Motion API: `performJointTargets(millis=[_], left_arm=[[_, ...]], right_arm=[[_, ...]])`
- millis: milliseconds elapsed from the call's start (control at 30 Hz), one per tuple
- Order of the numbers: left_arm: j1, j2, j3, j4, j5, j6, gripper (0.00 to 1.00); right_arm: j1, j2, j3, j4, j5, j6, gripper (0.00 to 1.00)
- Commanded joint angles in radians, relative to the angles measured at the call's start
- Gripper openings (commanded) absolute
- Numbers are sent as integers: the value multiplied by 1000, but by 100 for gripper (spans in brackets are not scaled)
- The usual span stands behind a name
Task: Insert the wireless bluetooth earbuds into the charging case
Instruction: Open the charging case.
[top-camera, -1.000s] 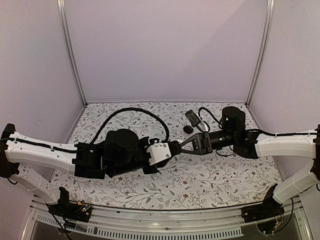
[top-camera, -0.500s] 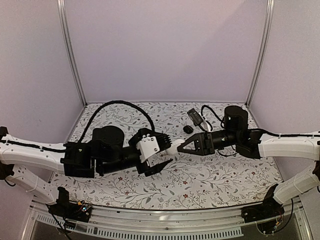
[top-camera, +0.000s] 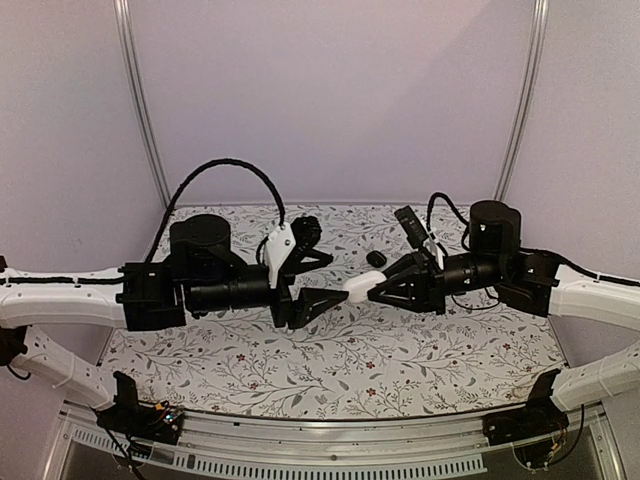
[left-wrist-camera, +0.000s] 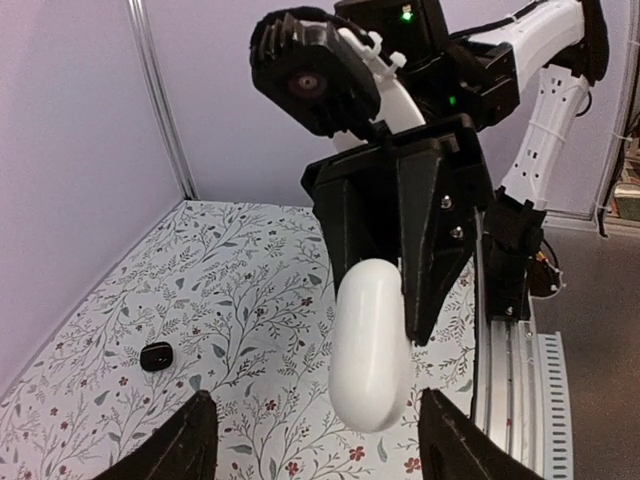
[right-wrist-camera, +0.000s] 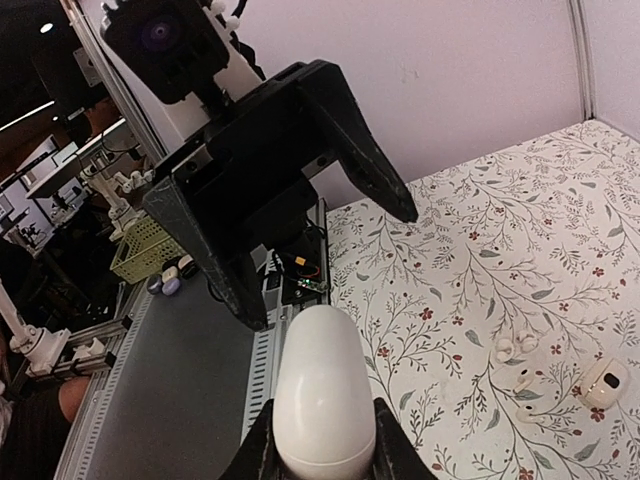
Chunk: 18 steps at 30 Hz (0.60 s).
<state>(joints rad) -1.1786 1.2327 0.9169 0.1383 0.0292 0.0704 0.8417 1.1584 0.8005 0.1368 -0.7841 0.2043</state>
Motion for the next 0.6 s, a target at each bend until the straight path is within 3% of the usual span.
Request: performJointTargets(millis=[0, 567], left_arm=[[11, 41, 43, 5, 80, -63, 67], [82, 59, 48, 17, 63, -131, 57]], right_arm=[[25, -15, 48, -87, 60, -117, 0], [70, -19, 46, -107, 72, -189, 0]])
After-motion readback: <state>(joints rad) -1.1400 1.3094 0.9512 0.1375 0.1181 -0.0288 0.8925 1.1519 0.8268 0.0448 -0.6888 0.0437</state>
